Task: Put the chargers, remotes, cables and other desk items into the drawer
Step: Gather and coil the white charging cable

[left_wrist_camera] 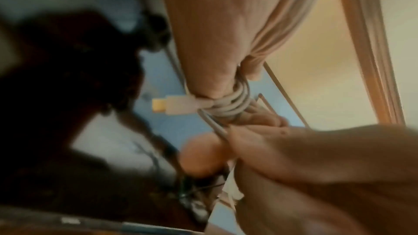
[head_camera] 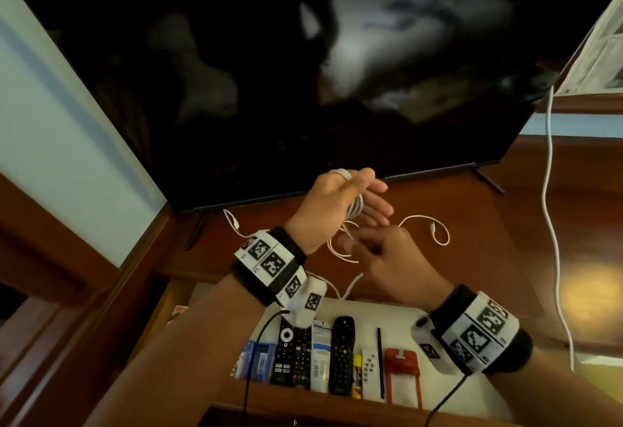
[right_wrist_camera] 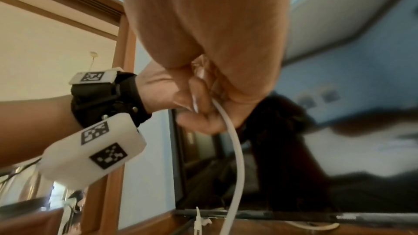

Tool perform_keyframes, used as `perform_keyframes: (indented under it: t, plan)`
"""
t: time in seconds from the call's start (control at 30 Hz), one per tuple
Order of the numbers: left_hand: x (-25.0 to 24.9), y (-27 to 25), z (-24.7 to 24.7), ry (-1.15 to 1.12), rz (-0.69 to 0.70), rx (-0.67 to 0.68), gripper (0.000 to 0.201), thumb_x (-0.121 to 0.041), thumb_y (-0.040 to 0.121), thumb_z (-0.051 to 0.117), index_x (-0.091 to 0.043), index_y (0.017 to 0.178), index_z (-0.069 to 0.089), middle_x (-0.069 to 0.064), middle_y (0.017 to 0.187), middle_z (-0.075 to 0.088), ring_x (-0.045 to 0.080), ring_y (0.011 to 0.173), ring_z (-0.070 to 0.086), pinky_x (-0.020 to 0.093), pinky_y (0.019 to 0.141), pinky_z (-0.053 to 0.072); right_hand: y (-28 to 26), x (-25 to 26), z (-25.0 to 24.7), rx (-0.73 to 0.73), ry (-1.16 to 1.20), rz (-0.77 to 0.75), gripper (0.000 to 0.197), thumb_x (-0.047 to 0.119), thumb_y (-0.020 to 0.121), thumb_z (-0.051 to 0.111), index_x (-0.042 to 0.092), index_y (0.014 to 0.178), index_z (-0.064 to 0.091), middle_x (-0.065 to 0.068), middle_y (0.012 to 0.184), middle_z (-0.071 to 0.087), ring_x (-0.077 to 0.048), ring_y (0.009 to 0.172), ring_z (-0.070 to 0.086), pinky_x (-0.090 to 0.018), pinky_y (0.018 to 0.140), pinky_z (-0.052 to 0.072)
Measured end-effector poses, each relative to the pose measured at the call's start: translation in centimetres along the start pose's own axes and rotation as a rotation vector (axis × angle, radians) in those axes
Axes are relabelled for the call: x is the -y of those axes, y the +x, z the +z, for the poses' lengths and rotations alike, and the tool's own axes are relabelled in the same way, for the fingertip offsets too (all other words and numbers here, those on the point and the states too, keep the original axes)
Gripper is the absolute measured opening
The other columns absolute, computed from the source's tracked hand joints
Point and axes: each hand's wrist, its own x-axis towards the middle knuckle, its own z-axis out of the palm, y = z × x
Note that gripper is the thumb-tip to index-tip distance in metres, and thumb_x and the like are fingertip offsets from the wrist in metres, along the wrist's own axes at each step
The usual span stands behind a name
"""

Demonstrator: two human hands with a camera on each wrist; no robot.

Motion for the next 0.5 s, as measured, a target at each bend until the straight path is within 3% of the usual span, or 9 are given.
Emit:
perform_keyframes:
  t: [0.1,0.17,0.23,0.3,0.37,0.43,0.5]
  plan:
    - [1.4,0.5,-0.5,0.415,0.012,-0.102,0.033,-0.026,0.108,0.048,0.001,0.102,0.066,0.018,0.077,0.074,0.026,0.067,0.073,0.036,0.068,0.06,-0.2,0.1,-0.6,0.07,-0.112,-0.052,0.019,0.015,0.098,0.06,0.023,0.087,0.074,0.004,0.06,0.064,-0.012,0.043,0.049,-0.019,0.044,0.035]
    - [1.8,0.2,-1.1,0.684,-0.093,0.022,0.044,-0.037,0.108,0.045,-0.005,0.086,0.066,0.009,0.062,0.068,0.014,0.049,0.064,0.02,0.058,0.049,-0.2,0.5,-1.5,0.021,-0.091,-0.112,0.019,0.017,0.098,0.062,0.027,0.084,0.071,0.008,0.06,0.061,-0.011,0.045,0.048,-0.017,0.045,0.035]
    - [1.7,-0.3,-1.8,0.743,-0.17,0.214,0.066,-0.049,0.109,0.031,-0.003,0.076,0.065,0.004,0.048,0.059,0.011,0.037,0.05,0.016,0.052,0.04,0.0,1.1,-2.6,-0.048,-0.048,-0.135,0.014,0.022,0.096,0.067,0.022,0.082,0.071,0.006,0.062,0.064,-0.01,0.045,0.046,-0.018,0.045,0.036]
    - [1.4,-0.8,-2.5,0.487,-0.238,0.37,0.079,-0.056,0.108,0.017,-0.001,0.08,0.067,0.001,0.042,0.047,0.012,0.033,0.036,0.022,0.047,0.031,0.3,1.6,-3.5,-0.113,0.043,-0.141,0.011,0.023,0.091,0.074,0.017,0.082,0.073,0.002,0.063,0.067,-0.017,0.044,0.046,-0.026,0.043,0.036]
    - [1.0,-1.1,-2.8,0.114,-0.332,0.516,0.08,-0.058,0.106,0.014,-0.001,0.08,0.064,0.0,0.04,0.04,0.011,0.031,0.026,0.025,0.042,0.023,0.6,1.8,-4.1,-0.213,0.168,-0.146,0.013,0.021,0.083,0.081,0.012,0.081,0.072,-0.005,0.06,0.063,-0.024,0.045,0.045,-0.032,0.043,0.037]
    - [0.8,-1.2,-2.6,-0.2,-0.353,0.682,0.069,-0.05,0.104,0.017,0.0,0.08,0.058,-0.003,0.039,0.04,0.01,0.029,0.022,0.021,0.039,0.025,1.1,1.7,-4.2,-0.279,0.301,-0.148,0.015,0.016,0.081,0.081,0.005,0.084,0.071,-0.012,0.062,0.063,-0.021,0.045,0.049,-0.029,0.041,0.042]
    - [0.5,-1.4,-1.8,-0.417,-0.306,0.756,0.058,-0.037,0.104,0.017,-0.002,0.08,0.056,-0.005,0.04,0.04,0.01,0.03,0.021,0.018,0.038,0.028,1.4,1.1,-3.8,-0.28,0.426,-0.146,0.012,0.012,0.088,0.072,0.001,0.092,0.07,-0.012,0.068,0.066,-0.021,0.047,0.054,-0.028,0.041,0.046]
